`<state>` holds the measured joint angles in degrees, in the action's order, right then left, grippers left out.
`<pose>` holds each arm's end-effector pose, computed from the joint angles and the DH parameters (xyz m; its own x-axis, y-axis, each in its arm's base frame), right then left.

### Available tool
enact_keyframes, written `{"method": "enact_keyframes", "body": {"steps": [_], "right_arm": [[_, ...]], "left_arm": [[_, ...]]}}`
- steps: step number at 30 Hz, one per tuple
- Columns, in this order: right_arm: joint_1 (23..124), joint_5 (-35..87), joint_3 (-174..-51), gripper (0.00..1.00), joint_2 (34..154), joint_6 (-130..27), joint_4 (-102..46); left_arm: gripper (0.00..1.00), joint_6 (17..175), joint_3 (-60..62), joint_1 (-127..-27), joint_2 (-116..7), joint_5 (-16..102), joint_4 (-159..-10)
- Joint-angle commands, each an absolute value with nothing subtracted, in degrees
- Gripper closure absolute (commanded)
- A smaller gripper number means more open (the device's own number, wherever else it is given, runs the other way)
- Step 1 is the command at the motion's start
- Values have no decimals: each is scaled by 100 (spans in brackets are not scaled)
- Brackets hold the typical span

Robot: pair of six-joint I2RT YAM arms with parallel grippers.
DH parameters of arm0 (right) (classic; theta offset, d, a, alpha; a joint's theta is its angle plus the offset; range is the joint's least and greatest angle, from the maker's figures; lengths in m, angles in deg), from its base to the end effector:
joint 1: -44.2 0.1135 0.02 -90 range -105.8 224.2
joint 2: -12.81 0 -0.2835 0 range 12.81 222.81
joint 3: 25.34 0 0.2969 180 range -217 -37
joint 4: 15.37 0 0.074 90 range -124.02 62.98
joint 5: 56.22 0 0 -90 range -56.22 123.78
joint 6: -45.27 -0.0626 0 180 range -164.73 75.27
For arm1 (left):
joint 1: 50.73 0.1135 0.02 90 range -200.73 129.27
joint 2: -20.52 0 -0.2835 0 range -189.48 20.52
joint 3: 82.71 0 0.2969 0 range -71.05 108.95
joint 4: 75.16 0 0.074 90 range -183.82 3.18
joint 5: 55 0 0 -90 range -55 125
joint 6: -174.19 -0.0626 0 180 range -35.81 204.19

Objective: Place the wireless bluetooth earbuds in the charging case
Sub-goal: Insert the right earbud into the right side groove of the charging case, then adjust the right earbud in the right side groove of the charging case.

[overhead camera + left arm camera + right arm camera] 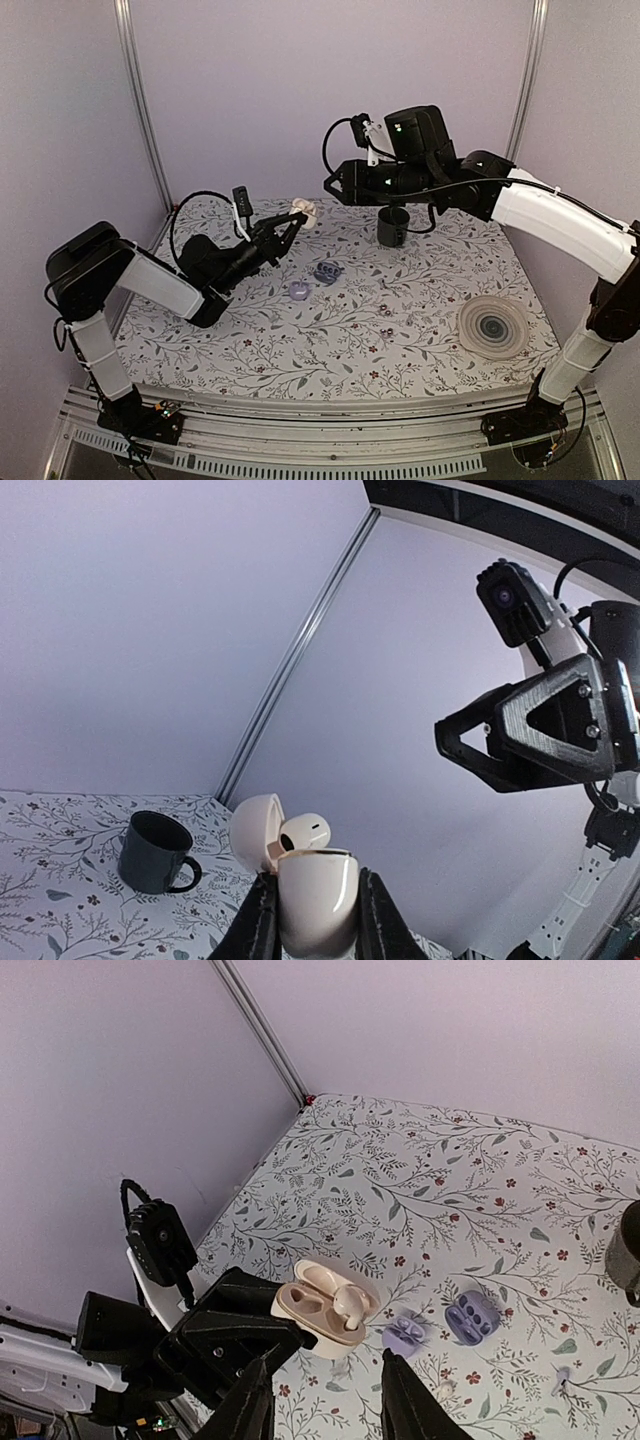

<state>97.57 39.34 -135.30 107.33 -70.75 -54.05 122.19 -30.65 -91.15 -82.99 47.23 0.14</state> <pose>0.2756 0.3605 0.4214 -0.5387 0.0073 -0.8425 -0.5668 0.7368 0.3687 0.2920 -0.2661 0.2116 -0.2384 -0.5873 -0.7735 0.8051 0.3259 -0.4956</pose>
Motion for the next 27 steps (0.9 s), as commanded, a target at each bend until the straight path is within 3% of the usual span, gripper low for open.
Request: {"method": "enact_keyframes", "body": {"steps": [1,27], "right_arm": [[9656,3494,-13629,62,10562,-6726,-5506],[9659,3977,-14053,62,11059,-6664,-5896]], "left_arm": [[100,12354,-3120,-9047,-7997,5543,1759],[100,12602,-2958,-9071,-7634,6041,1746]]}}
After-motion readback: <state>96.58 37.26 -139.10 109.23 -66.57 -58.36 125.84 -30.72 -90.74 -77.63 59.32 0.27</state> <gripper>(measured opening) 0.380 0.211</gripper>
